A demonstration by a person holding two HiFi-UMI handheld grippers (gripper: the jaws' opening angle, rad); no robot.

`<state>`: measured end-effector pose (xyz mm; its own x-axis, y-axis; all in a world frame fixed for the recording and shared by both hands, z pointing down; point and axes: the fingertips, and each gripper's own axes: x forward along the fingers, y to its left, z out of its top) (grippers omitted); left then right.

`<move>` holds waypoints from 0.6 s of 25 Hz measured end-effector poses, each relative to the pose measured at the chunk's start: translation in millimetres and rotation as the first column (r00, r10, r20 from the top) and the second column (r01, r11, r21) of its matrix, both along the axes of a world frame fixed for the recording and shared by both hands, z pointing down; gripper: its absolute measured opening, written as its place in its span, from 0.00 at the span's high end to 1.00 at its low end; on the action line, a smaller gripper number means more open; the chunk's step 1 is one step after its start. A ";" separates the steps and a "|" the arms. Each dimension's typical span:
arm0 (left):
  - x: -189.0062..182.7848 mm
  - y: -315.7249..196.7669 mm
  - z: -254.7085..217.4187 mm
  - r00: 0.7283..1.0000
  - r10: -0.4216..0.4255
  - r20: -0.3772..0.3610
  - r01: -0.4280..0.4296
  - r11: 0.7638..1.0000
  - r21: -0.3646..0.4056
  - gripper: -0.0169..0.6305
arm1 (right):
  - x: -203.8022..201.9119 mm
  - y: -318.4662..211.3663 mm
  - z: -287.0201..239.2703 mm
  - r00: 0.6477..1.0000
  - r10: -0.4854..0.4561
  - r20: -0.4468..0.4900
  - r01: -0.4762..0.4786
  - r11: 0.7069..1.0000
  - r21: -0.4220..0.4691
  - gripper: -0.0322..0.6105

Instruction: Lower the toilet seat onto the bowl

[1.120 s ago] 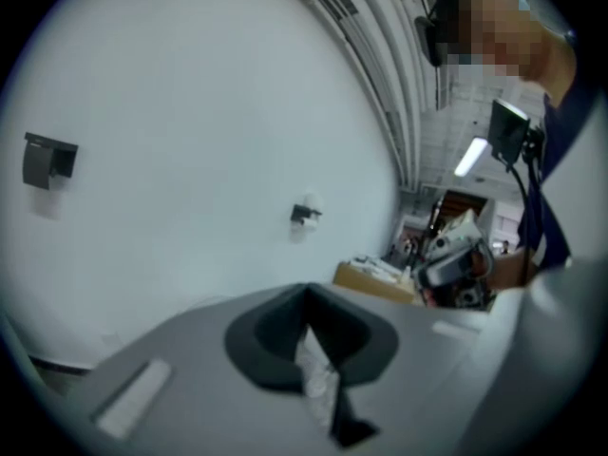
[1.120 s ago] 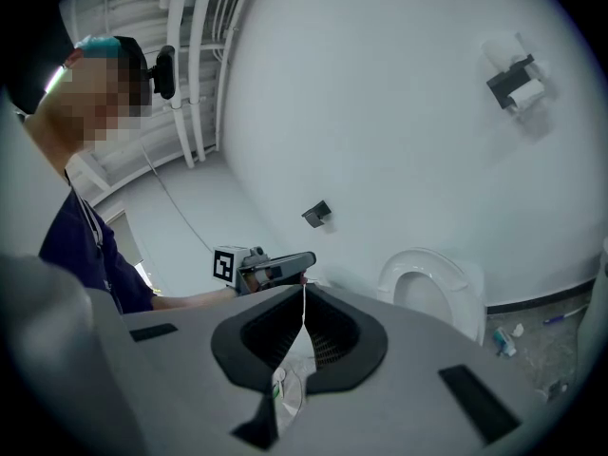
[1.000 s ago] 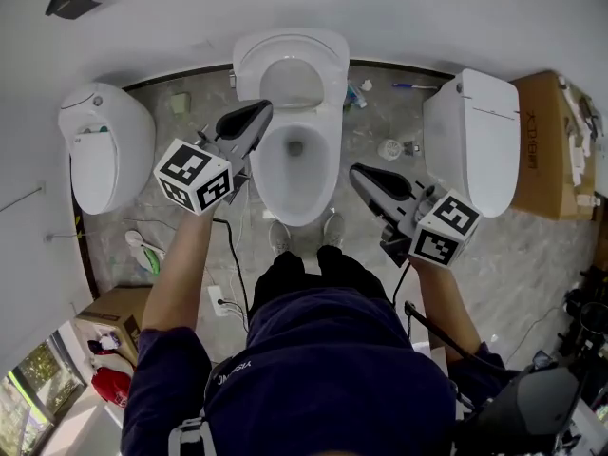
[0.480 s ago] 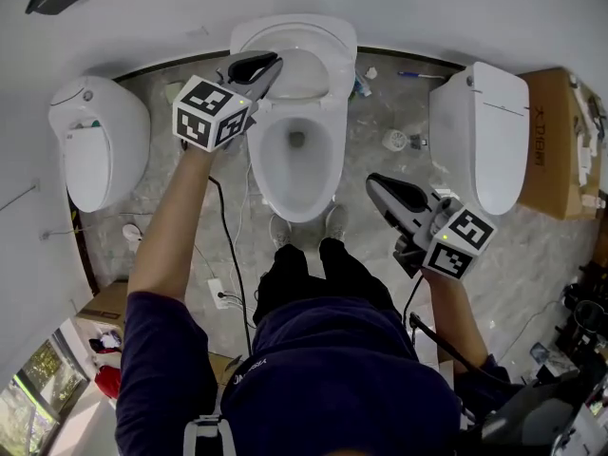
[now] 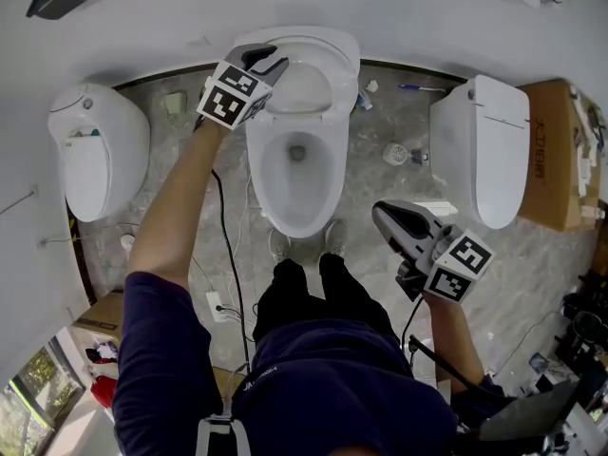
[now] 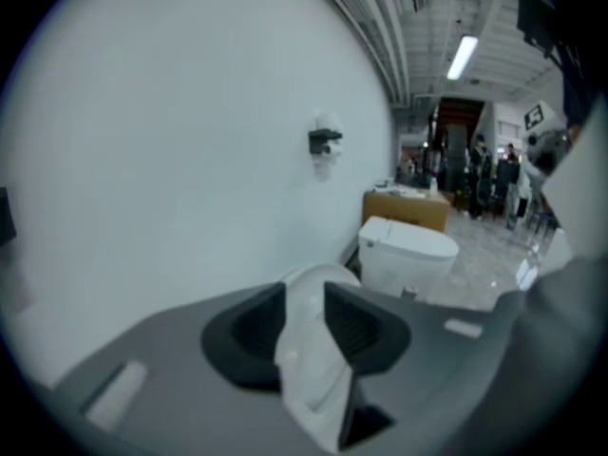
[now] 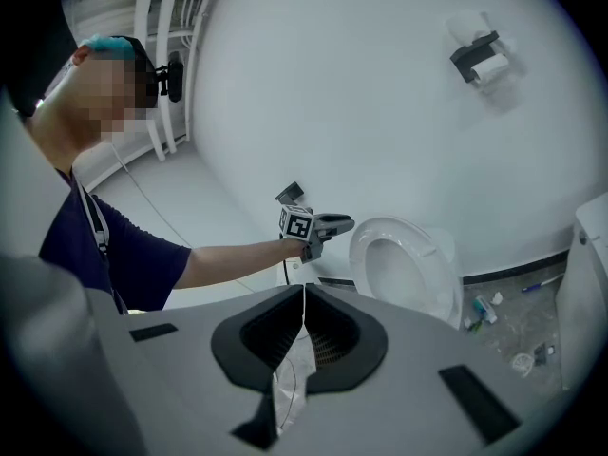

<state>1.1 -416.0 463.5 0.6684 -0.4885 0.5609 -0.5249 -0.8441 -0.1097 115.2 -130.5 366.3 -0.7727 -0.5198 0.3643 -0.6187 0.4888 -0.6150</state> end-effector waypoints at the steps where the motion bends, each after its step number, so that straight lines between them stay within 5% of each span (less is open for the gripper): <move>1: -0.3 -6.6 2.3 1.000 -0.003 0.017 0.003 1.000 0.009 0.79 | 0.6 1.6 2.5 1.000 0.003 -0.001 -0.003 1.000 -0.006 0.94; 15: 3.9 -50.6 54.1 0.961 0.087 0.261 -0.099 0.994 0.034 0.71 | 0.8 18.5 30.1 1.000 0.019 -0.021 -0.020 0.998 -0.066 0.94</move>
<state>5.0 -466.6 517.6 0.5470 -0.4604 0.6992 -0.3927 -0.8787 -0.2714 116.0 -112.1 396.4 -0.7549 -0.5090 0.4137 -0.6403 0.4352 -0.6330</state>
